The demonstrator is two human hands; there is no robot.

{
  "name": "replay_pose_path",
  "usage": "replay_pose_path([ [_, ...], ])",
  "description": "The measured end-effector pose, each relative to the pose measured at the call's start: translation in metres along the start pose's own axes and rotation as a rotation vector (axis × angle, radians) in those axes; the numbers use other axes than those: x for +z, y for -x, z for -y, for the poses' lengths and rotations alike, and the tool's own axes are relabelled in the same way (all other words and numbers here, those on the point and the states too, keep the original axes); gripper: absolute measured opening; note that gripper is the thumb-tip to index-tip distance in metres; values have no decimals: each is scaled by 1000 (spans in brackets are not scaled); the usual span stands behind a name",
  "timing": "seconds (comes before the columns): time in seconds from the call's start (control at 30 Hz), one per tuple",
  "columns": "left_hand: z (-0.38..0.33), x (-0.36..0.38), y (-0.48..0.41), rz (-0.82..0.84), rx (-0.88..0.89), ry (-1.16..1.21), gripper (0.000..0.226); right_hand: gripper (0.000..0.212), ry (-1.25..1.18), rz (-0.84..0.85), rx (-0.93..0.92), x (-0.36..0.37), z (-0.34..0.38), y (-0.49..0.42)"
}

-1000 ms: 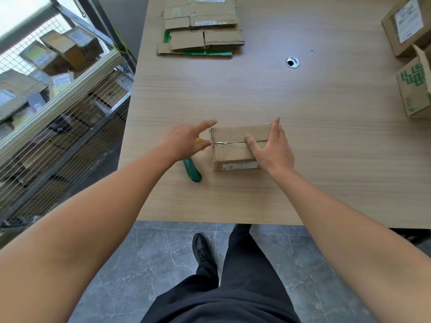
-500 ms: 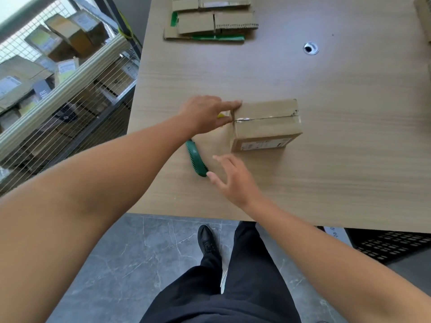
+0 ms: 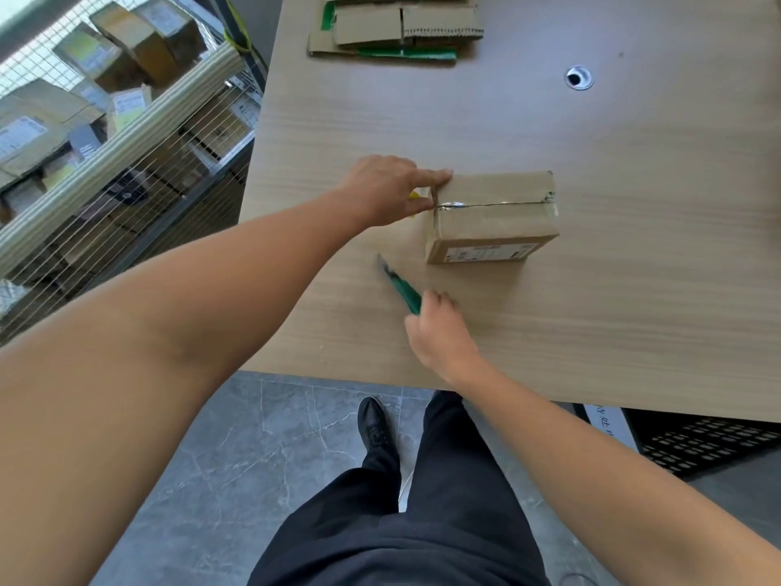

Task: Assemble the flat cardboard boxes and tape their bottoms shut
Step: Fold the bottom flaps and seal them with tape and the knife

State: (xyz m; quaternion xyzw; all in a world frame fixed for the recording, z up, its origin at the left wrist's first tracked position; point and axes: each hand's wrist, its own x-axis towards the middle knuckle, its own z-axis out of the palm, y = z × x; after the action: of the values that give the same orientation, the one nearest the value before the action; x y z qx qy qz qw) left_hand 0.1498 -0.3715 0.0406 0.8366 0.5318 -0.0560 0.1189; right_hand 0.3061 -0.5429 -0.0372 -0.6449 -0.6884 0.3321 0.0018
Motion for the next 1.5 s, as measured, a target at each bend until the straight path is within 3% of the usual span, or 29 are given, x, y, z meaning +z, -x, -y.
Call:
replay_pose_path([
  [0.1, -3, 4, -1, -16, 0, 21, 54, 15, -372, 151, 156, -27, -47, 36],
  [0.2, -6, 13, 0, -48, -10, 85, 55, 23, -838, 31, 169, -59, -62, 70],
  [0.23, -8, 16, 1, -64, -16, 118, 56, 25, -887, -50, 125, -70, -59, 74],
  [0.37, -13, 26, 6, -146, -90, 247, 54, 17, -714, -427, -47, -108, -17, 46],
  [0.47, -18, 31, 12, -189, -176, 326, 46, 20, -514, -550, -122, -123, 12, 5],
  [0.63, -22, 36, 17, -209, -236, 370, 32, 22, -352, -444, -56, -129, 12, -26],
  [0.97, -28, 39, 13, -210, -245, 415, 26, 20, -408, -304, 18, -156, 19, -25],
  [1.1, -28, 38, 12, -211, -235, 410, 26, 27, -633, -309, 74, -161, 18, -23],
  [1.17, -29, 38, 11, -212, -234, 399, 26, 21, -717, -320, 73, -163, 16, -22],
  [1.27, -32, 39, 10, -219, -231, 395, 27, 15, -705, -364, -7, -164, 12, -17],
  [1.5, -36, 35, 9, -198, -231, 402, 28, 25, -564, -408, -87, -161, -1, -14],
])
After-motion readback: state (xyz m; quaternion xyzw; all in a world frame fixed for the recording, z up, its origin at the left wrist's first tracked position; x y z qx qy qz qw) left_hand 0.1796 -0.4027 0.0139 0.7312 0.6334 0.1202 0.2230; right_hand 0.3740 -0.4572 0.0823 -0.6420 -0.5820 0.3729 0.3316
